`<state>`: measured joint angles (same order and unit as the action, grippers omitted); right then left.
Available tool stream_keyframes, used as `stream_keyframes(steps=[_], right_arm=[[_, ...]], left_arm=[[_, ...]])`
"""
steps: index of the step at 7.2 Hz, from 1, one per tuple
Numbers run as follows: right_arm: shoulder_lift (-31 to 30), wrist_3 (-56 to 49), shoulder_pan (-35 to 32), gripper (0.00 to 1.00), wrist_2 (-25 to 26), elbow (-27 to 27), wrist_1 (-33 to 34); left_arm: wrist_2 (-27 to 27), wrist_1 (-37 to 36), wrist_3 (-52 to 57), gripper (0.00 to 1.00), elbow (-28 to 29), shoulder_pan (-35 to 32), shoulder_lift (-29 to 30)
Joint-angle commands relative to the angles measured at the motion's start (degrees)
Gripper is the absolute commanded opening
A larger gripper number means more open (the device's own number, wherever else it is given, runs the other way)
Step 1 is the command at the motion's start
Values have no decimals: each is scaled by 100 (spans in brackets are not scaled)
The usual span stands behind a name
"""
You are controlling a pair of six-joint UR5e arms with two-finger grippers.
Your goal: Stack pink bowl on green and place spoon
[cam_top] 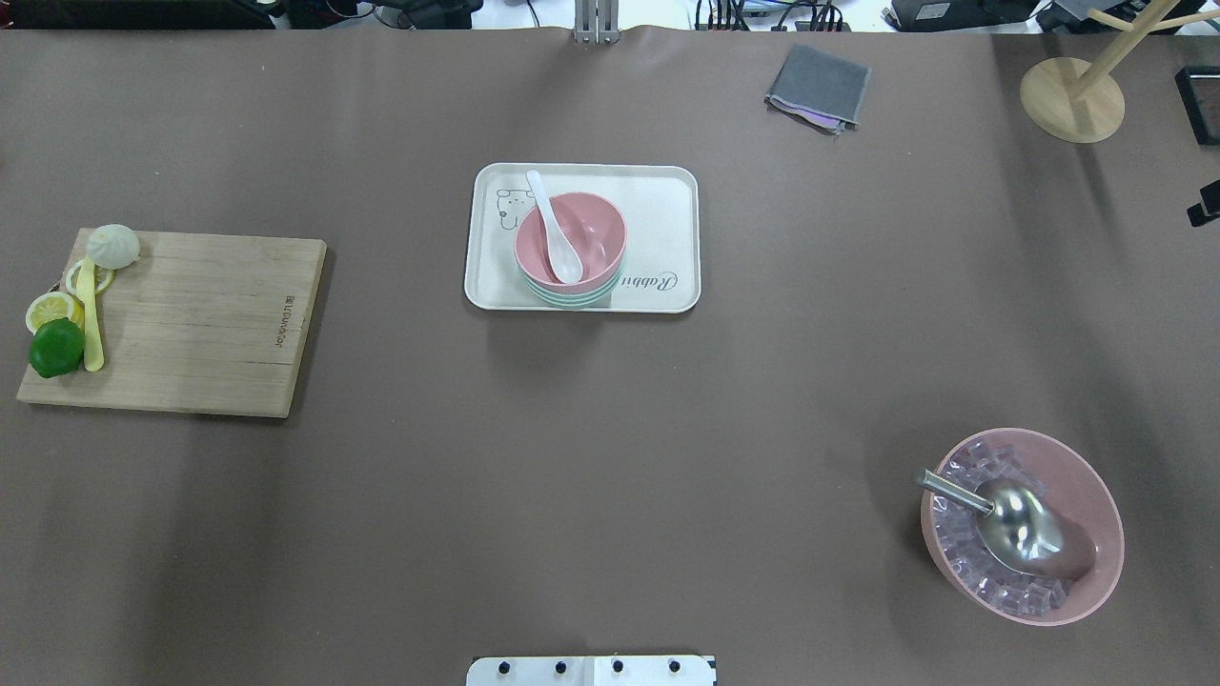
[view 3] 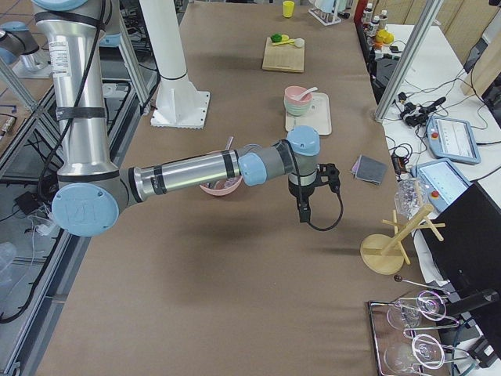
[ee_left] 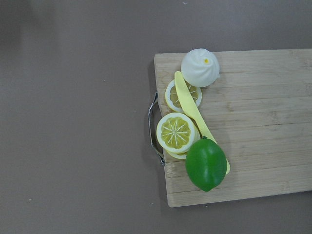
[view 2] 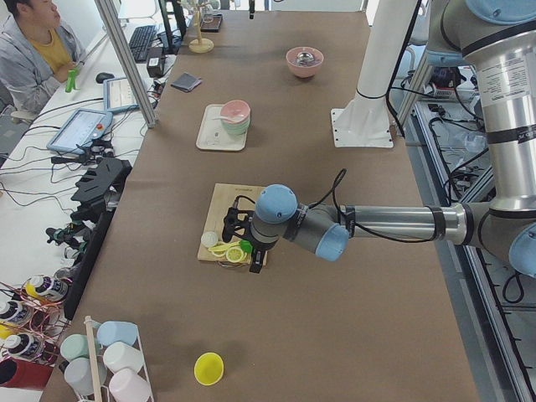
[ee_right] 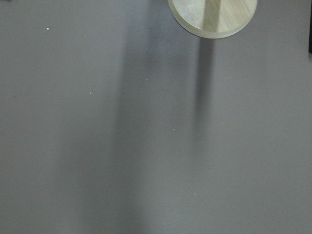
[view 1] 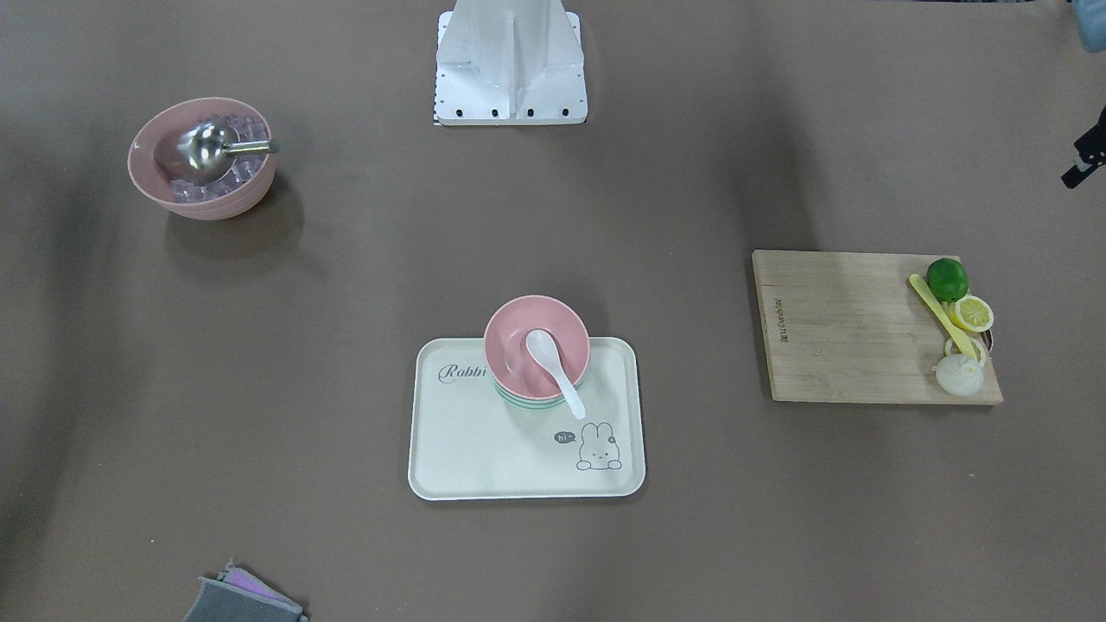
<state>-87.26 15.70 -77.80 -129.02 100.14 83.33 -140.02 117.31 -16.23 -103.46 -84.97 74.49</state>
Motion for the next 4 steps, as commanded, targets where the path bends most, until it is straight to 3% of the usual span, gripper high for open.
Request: stream_keyframes(steps=[1,2,3,4], right_arm=[[-176,12,-60,100,-332,-170,-1],[-343,3,-130,100,-448,-205,-10],[-336,3,-296,100,-388,-344,7],[-327,-75,-672,100,-414,-859,-62]], left_arm=[[-43,-15,-12,99,45,-394,4],[-34,-7,-21,99,341,-415,13],[-69,-41,-29,99,-100,-624,-248],[-34,-7,-29,99,-218,-835,-485]])
